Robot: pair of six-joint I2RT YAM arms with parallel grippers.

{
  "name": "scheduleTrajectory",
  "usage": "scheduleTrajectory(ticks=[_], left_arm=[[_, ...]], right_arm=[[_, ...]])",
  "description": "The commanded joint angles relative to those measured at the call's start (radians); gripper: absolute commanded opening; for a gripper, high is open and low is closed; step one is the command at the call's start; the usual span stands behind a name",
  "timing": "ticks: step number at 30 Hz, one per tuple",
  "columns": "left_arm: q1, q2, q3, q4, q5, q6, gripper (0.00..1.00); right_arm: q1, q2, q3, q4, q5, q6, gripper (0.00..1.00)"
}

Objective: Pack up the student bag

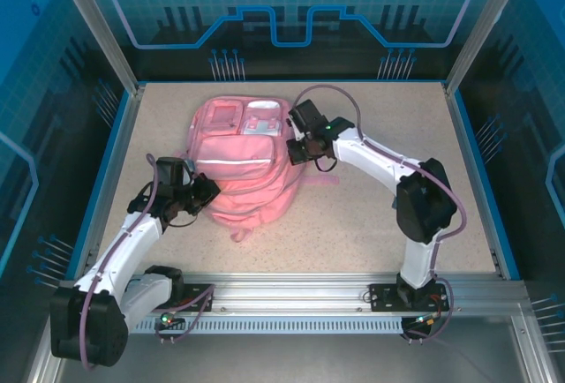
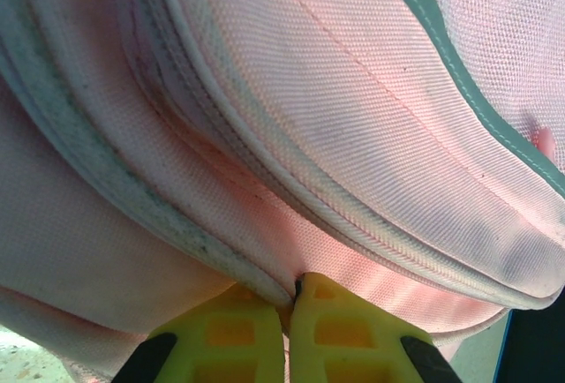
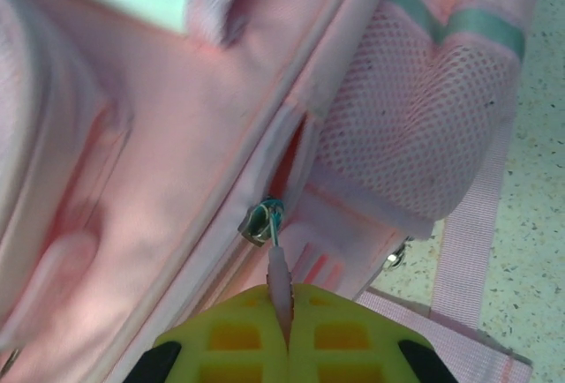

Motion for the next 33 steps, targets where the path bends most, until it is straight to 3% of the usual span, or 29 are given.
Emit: scheduleTrajectory(ticks=[1,8,10,12,17,21,23,26,28,33], left_arm=[[0.008,-0.012,0.014,-0.146,0.019,0.086,0.0],[0.008,-0.002,0.033,-0.143,0.07,0.116,0.0],[0.005,0.0,0.03,-0.107,0.14,0.123,0.0],[-0.01,-0.005,0.027,-0.069,0.201,0.111,0.0],[-0.093,0.004,0.045,0.005,0.213,0.068,0.0],[-0.175,0.084,0.078,0.092,0.175,0.017,0.0],[-0.185,0.121,0.101,0.095,0.142,0.01,0.02],[-0.185,0.139,0.12,0.062,0.057,0.008,0.19],[-0.185,0.128,0.119,0.04,0.023,0.007,0.36],[-0.183,0.08,0.126,-0.028,-0.007,-0.009,0.62]], right_arm=[[-0.084,0.043,0.092,-0.096,0.149,0.104,0.0],[-0.124,0.087,0.137,-0.118,0.115,0.138,0.0],[-0.125,0.087,0.136,-0.137,0.13,0.139,0.0],[-0.136,0.063,0.102,-0.136,0.128,0.135,0.0],[-0.191,-0.05,-0.042,-0.025,0.003,0.089,0.0],[-0.228,-0.122,-0.082,0.039,-0.146,0.001,0.15],[-0.232,-0.141,-0.078,0.033,-0.172,-0.063,0.31],[-0.24,-0.194,-0.107,0.027,-0.212,-0.124,0.54],[-0.247,-0.244,-0.15,0.04,-0.277,-0.154,0.65],[-0.253,-0.31,-0.251,0.137,-0.531,-0.142,0.79]])
